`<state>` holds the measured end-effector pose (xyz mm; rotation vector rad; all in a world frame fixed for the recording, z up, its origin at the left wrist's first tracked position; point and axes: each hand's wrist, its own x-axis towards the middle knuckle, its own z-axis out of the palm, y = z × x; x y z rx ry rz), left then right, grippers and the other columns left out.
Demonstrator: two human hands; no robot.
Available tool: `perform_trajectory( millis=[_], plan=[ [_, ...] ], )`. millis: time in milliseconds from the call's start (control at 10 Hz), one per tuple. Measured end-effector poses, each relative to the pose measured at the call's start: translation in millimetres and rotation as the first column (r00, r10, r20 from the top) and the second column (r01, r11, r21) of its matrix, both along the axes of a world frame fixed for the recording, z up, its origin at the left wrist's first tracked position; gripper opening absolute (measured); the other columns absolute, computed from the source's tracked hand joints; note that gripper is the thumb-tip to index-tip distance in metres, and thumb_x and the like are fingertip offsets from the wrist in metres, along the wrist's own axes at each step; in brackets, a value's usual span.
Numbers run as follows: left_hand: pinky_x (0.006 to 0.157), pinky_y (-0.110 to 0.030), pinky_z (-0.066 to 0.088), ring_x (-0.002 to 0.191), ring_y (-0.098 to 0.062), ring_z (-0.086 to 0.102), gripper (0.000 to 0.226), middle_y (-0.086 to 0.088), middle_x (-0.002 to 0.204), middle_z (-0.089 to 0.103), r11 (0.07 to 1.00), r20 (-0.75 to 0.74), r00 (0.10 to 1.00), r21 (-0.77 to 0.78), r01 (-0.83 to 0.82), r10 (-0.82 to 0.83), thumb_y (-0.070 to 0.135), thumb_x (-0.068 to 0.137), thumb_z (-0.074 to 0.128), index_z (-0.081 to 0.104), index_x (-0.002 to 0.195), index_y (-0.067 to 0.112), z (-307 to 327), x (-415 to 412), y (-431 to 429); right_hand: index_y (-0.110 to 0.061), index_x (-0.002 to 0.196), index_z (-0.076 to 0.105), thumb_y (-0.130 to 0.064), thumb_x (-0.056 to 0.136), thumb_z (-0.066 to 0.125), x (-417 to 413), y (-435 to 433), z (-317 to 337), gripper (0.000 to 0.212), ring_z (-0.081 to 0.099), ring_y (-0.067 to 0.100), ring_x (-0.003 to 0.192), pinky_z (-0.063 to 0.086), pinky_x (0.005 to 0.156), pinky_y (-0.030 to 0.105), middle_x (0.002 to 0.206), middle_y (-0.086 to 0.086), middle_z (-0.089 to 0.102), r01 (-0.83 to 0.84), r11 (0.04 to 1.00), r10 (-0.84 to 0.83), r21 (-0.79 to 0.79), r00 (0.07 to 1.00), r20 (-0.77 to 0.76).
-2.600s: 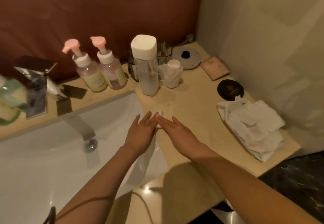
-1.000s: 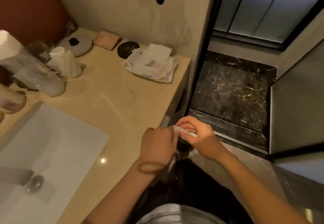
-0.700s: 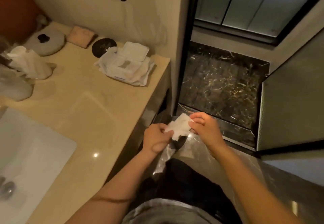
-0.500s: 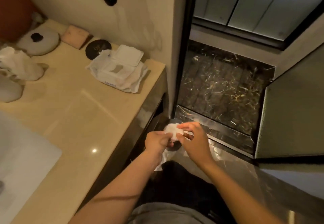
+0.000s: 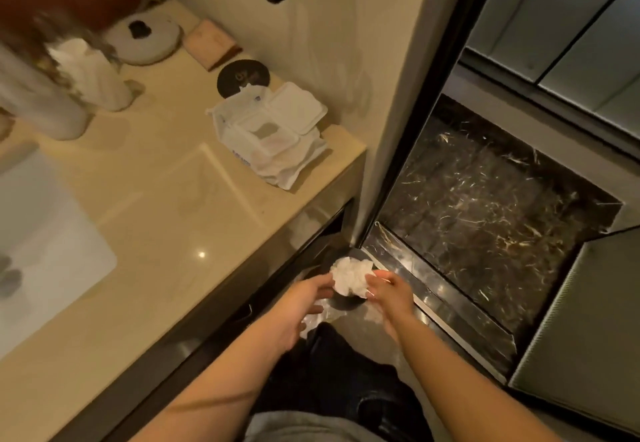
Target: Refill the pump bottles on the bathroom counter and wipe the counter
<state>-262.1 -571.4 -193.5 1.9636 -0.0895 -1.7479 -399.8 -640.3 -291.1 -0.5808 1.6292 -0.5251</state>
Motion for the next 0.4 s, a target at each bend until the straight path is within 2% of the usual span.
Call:
perform_trajectory(
  millis=[100,200,300,400],
  plan=[
    [0.111,-0.049,0.025,0.111,-0.021,0.053,0.024,0.006,0.109,0.065,0.998,-0.011,0.998,0.002,-0.069,0.069,0.039,0.094,0.049,0.066,0.105,0.025,-1.8,2.6,5.1,-0.006,0.092,0.062,-0.002,0.083,0.067,4.6,-20.6,-14.5,0.011,0.061,0.026,0.098,0.051,0.078,0.031,0.112,0.017,0.062,0.110,0.981,-0.116,0.159,0.993,0.030],
    [0.109,-0.048,0.029,0.107,-0.020,0.055,0.023,0.005,0.106,0.066,0.992,-0.006,0.993,-0.011,-0.122,0.122,0.036,0.095,0.049,0.066,0.104,0.023,-3.3,1.2,6.4,-0.005,0.112,0.058,-0.003,0.091,0.056,6.7,-36.2,-19.8,0.021,0.055,0.026,0.118,0.046,0.093,0.035,0.126,0.015,0.057,0.091,0.957,-0.136,0.277,0.980,0.147],
    [0.109,-0.047,0.032,0.106,-0.021,0.055,0.023,0.003,0.106,0.066,0.987,-0.005,0.988,-0.026,-0.156,0.156,0.033,0.096,0.047,0.065,0.106,0.022,-1.5,-3.3,3.2,-0.010,0.128,0.051,-0.014,0.095,0.049,8.1,-44.3,-13.9,0.033,0.047,0.023,0.125,0.041,0.090,0.032,0.134,0.007,0.051,0.102,0.931,-0.181,0.351,0.963,0.201],
    [0.109,-0.046,0.033,0.109,-0.021,0.056,0.023,0.001,0.109,0.066,0.988,0.000,0.989,-0.045,-0.148,0.148,0.027,0.097,0.046,0.065,0.107,0.021,1.4,-7.4,-1.4,-0.013,0.133,0.047,-0.020,0.098,0.044,6.9,-50.1,-12.7,0.035,0.044,0.024,0.127,0.038,0.096,0.034,0.141,0.005,0.045,0.121,0.922,-0.210,0.368,0.954,0.214]
  ],
)
